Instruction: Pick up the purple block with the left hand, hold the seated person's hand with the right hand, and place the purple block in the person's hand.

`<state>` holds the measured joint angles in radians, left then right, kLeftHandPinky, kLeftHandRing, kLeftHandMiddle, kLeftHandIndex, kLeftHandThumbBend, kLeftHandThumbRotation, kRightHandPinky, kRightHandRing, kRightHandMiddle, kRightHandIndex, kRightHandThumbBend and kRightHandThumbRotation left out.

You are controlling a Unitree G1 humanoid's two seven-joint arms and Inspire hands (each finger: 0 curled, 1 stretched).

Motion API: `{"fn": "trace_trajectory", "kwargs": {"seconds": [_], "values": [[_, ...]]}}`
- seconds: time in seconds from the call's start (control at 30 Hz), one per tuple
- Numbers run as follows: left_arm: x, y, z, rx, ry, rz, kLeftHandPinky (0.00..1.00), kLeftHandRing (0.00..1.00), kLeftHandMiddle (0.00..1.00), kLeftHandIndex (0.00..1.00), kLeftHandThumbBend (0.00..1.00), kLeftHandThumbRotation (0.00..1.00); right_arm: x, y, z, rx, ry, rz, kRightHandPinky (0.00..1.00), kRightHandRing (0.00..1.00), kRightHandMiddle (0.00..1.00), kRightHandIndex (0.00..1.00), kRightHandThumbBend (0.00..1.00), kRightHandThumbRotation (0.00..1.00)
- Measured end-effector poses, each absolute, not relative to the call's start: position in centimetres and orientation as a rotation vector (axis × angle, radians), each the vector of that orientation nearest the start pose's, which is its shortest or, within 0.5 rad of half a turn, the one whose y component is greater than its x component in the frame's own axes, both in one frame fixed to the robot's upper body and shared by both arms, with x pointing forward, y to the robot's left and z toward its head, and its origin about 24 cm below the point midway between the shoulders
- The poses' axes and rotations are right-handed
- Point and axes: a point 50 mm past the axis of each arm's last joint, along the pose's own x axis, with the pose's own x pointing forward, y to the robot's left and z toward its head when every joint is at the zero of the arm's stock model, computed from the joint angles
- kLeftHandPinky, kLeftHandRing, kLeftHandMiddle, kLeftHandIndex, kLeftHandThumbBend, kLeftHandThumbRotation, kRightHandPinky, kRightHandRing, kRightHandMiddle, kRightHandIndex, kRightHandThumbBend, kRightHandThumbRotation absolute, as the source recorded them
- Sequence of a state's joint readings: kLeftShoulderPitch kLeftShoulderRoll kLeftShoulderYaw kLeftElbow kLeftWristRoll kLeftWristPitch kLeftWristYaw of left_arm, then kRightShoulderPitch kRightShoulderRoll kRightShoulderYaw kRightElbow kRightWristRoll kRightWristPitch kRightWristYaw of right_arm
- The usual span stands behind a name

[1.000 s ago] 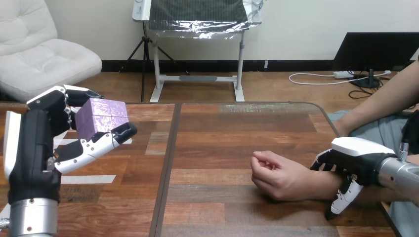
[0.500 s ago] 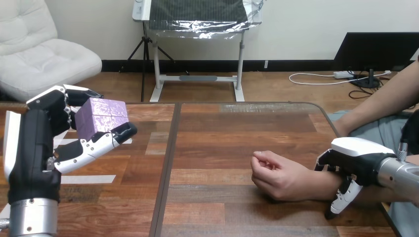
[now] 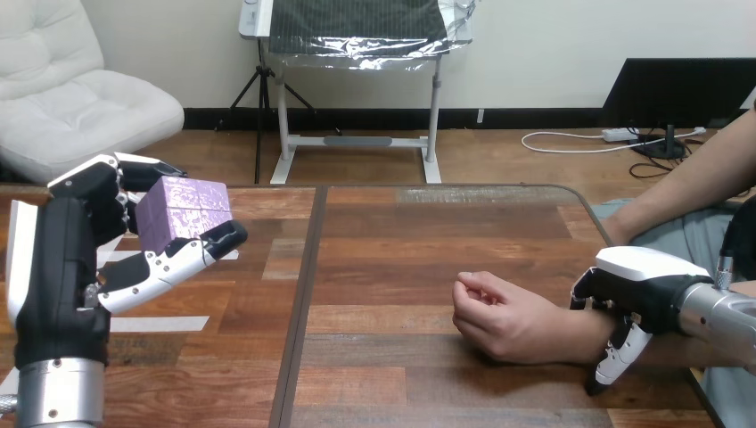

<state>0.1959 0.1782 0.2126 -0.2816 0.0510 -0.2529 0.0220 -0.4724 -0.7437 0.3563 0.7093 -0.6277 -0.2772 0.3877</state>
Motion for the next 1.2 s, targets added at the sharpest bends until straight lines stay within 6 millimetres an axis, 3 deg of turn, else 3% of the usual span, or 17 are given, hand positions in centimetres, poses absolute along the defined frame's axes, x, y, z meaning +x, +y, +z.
{"fn": "trace_trajectory", "kwargs": {"seconds": [0.23,0.67,1.2], "values": [[20.34,22.66,9.98,0.3,-0.352,0.207,0.24,0.3,0.37,0.4,0.45,0.0,31.04,-27.17,4.2,-1.407,0.385,0.609,0.36,0.46,0.53,0.51,0.88,0.03],[20.39,22.45,9.72,0.281,-0.336,0.211,0.24,0.3,0.37,0.4,0.46,0.0,31.03,-27.29,4.25,-1.385,0.365,0.598,0.3,0.4,0.48,0.48,0.85,0.01],[20.67,22.16,9.68,0.271,-0.336,0.189,0.24,0.3,0.37,0.41,0.49,0.0,30.87,-27.4,4.32,-1.368,0.286,0.579,0.27,0.34,0.42,0.46,0.74,0.11]]}}
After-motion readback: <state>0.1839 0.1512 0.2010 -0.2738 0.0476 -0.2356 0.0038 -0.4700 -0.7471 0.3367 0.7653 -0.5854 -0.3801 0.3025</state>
